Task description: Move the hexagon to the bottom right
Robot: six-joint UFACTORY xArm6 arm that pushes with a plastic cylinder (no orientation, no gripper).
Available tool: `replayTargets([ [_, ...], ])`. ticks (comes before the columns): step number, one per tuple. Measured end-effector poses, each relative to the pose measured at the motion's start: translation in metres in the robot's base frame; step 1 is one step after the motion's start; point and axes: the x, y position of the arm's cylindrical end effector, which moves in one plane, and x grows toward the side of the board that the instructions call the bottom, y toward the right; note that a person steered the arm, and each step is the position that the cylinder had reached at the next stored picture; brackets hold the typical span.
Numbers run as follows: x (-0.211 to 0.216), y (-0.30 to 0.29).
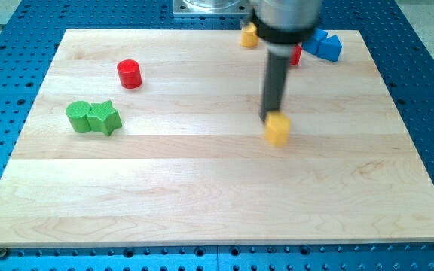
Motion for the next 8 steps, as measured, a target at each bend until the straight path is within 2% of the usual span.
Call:
replayTargets([
  [1, 0.013, 0.03],
  [2, 0.012, 0.007],
  [3, 0.043, 0.074],
  [4, 0.076, 0.106],
  [5, 0.051, 0.026],
  [6, 0.005, 0.003],
  [7, 0.031, -0.04],
  [8, 0.073, 0.031],
])
